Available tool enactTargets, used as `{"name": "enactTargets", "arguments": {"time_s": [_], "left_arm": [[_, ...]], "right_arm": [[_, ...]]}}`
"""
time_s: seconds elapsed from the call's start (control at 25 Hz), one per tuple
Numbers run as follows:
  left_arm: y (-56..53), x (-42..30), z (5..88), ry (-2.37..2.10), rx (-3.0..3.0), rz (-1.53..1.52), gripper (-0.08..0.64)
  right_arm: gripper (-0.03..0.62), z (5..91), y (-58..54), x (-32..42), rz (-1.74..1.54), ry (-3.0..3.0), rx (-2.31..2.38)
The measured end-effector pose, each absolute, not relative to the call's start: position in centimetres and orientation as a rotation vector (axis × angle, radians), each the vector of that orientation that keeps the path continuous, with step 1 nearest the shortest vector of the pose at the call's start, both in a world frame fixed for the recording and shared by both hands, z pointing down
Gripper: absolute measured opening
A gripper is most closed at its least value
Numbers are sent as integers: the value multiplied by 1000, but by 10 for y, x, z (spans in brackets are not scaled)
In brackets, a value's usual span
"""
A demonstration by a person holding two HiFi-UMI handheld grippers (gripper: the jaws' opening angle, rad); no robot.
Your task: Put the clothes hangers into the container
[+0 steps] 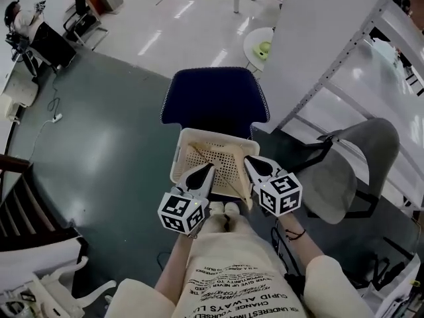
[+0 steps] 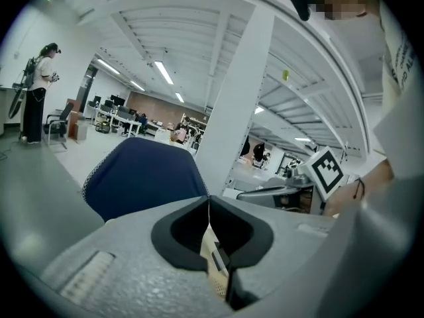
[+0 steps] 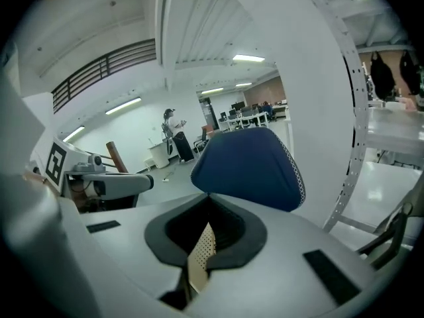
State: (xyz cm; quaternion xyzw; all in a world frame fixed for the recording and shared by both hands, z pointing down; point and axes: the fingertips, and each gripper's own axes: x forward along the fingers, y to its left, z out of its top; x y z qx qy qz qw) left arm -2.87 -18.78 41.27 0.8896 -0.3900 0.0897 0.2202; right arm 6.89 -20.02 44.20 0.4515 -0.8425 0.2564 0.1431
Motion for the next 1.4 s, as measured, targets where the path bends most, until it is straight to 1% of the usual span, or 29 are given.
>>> {"name": "enactTargets", "arguments": {"time_s": [0.36,0.76,1.08,1.4], "left_arm": [[-192,-45,358,-1126,2591,208,23],[-199,-79,314,-1278,2669,137,23],[-203,-96,284,-1380,2693,66,23],[-204,-97,284,-1425,2679,74,23]], "right_arm": [[3,371,-208,74,648,-2563,1429],[3,317,-210,85,477,-2641,1584],[3,292,-207,105,424,-2645,1720],[3,290,-205,120,388,-2613,1770]]}}
